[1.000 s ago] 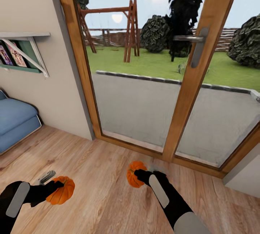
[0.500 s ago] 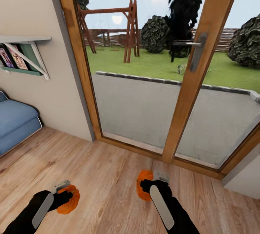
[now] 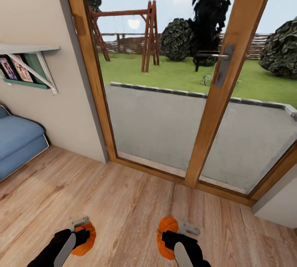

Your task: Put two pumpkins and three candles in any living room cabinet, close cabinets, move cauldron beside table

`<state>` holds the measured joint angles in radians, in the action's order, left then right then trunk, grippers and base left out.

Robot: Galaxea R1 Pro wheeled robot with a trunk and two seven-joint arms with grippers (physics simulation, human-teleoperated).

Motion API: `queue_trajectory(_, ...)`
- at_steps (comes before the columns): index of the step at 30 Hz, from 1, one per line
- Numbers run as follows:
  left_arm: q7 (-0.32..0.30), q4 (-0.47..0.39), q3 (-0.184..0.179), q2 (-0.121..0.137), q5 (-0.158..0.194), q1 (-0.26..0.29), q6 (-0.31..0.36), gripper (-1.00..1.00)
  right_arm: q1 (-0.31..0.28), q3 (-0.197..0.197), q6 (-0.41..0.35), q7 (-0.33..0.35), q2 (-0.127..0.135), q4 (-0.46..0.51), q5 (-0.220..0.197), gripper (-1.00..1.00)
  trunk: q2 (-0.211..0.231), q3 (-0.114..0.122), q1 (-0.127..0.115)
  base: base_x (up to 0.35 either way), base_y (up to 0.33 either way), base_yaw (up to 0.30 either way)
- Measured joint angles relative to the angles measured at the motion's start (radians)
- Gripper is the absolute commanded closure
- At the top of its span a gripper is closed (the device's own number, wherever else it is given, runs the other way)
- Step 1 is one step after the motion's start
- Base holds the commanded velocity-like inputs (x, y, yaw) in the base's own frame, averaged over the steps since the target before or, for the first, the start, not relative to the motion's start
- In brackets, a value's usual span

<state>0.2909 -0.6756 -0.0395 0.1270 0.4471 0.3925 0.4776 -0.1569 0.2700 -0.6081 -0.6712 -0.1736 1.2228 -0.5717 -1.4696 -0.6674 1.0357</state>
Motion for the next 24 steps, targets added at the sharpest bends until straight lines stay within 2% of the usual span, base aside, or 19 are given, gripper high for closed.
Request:
queue_trajectory(2,0.034,0.009,0.001,-0.031,-0.072,0.0,-0.011,1.0,0.005,0.0,0.048,0.002,0.041,-0.004,0.016,1.0,0.014,0.006,-0.008,0.0,0.0,0.0)
queue_trajectory(4,0.043,0.026,0.001,-0.043,-0.097,0.0,-0.018,1.0,0.006,0.001,0.074,0.003,0.058,-0.008,-0.003,1.0,0.028,0.013,-0.015,0.0,0.0,0.0)
queue_trajectory(5,0.047,0.063,0.001,-0.054,-0.107,0.0,-0.052,1.0,0.006,0.001,0.083,0.003,0.066,-0.045,0.01,1.0,0.035,0.016,-0.019,0.0,0.0,0.0)
queue_trajectory(6,0.048,0.069,0.001,-0.056,-0.111,0.0,-0.06,1.0,0.007,0.001,0.087,0.004,0.067,-0.065,-0.013,1.0,0.042,0.019,-0.023,0.0,0.0,0.0)
queue_trajectory(9,0.049,0.083,0.001,-0.061,-0.113,0.0,-0.071,1.0,0.007,0.001,0.098,0.018,0.067,-0.081,-0.007,1.0,0.063,0.028,-0.035,0.0,0.0,0.0)
queue_trajectory(12,0.049,0.093,0.001,-0.078,-0.113,0.0,-0.072,1.0,0.007,0.0,0.111,0.026,0.067,-0.094,-0.002,1.0,0.084,0.038,-0.046,0.0,0.0,0.0)
queue_trajectory(15,0.048,0.123,0.0,-0.09,-0.116,0.0,-0.088,1.0,0.006,0.001,0.169,0.031,0.069,-0.101,-0.001,1.0,0.105,0.047,-0.058,0.0,0.0,0.0)
queue_trajectory(18,0.048,0.134,0.002,-0.094,-0.119,0.0,-0.107,1.0,0.007,0.002,0.195,0.033,0.07,-0.104,-0.005,1.0,0.105,0.047,-0.058,0.0,0.0,0.022)
queue_trajectory(24,0.047,0.104,0.002,-0.101,-0.12,0.0,-0.109,1.0,0.007,0.008,0.205,0.033,0.069,-0.104,-0.004,1.0,0.105,0.047,-0.058,0.0,0.0,0.238)
